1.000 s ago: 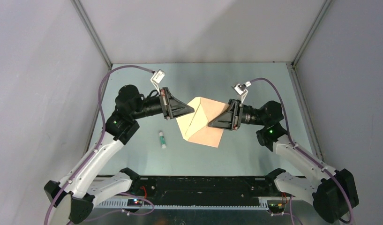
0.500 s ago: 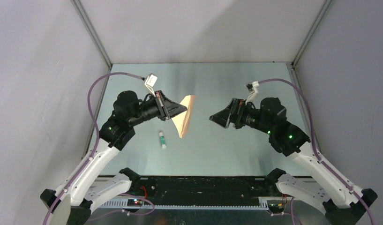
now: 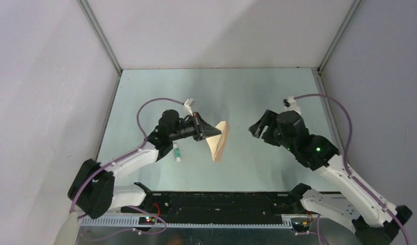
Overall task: Place the letter into the envelope and seal it
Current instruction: Place the envelope at the center of the board.
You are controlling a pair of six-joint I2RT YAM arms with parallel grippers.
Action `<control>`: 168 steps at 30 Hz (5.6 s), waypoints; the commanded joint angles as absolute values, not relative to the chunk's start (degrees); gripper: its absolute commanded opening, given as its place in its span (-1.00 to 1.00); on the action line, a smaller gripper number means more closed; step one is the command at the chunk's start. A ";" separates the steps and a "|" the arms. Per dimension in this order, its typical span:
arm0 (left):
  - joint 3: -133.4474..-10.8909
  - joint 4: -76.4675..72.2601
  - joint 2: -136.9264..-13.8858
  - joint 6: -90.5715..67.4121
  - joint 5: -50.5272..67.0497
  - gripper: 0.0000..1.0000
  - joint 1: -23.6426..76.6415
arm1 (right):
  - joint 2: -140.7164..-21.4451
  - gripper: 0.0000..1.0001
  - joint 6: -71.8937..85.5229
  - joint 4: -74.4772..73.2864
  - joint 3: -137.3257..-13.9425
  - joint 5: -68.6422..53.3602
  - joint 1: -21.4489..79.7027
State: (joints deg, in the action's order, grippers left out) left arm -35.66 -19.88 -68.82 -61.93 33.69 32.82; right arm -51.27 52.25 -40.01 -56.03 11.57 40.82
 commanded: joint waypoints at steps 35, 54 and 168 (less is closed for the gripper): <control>-35.85 -11.42 -90.63 -56.12 1.40 -1.00 42.69 | -90.42 0.61 57.97 -30.29 -58.07 13.71 54.72; -29.36 -22.40 -84.09 -61.99 12.56 -1.00 40.86 | -91.50 0.86 55.24 -28.76 -56.93 20.18 59.03; -36.88 -9.23 -90.36 -53.67 18.33 -1.00 39.32 | -91.50 0.92 28.08 -30.13 -52.73 16.31 58.34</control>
State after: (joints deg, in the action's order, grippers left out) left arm -35.29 -9.21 -90.83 -55.37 18.44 39.42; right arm -89.84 29.91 -32.27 -52.75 16.23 57.82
